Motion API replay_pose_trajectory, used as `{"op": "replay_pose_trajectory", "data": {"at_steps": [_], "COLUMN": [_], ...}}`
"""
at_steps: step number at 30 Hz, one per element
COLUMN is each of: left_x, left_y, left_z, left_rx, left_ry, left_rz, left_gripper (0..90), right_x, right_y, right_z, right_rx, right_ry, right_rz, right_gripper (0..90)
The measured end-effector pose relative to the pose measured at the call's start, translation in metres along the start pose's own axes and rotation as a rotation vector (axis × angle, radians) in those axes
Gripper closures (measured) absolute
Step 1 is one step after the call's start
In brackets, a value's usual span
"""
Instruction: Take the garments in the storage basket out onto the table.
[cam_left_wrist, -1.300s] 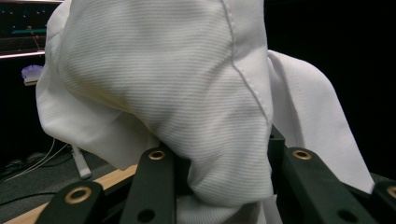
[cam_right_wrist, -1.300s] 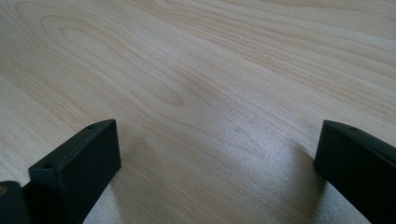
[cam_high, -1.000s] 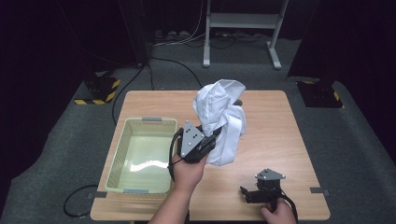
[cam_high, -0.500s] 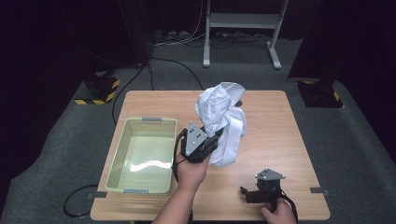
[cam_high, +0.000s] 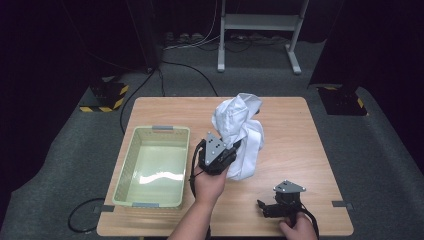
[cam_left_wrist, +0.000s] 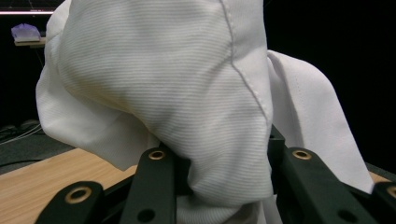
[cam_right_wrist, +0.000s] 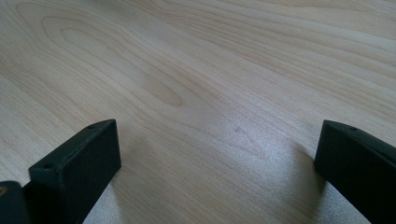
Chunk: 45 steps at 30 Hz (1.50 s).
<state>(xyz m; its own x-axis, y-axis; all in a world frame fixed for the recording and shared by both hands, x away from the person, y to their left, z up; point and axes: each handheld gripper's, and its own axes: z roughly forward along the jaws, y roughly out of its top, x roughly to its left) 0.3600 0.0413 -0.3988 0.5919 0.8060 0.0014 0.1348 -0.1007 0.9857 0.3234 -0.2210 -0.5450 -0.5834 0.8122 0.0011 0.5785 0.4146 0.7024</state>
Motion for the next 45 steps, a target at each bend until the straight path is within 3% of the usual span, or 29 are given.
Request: {"op": "replay_pose_trajectory", "data": {"at_steps": [28, 45], "left_x": [-0.003, -0.004], "left_y": [-0.045, -0.067], "left_z": [0.036, 0.047], "left_rx": [0.138, 0.202], "left_ry": [0.018, 0.032], "left_rz": [-0.029, -0.024], "left_gripper": [67.7, 67.7], "right_x": [-0.001, -0.001], "right_y": [0.000, 0.000], "right_z": [0.000, 0.000], "right_rx": [-0.004, -0.005], "right_ry": [0.005, 0.006], "right_rz": [0.007, 0.007], "right_gripper": [0.2, 0.2]}}
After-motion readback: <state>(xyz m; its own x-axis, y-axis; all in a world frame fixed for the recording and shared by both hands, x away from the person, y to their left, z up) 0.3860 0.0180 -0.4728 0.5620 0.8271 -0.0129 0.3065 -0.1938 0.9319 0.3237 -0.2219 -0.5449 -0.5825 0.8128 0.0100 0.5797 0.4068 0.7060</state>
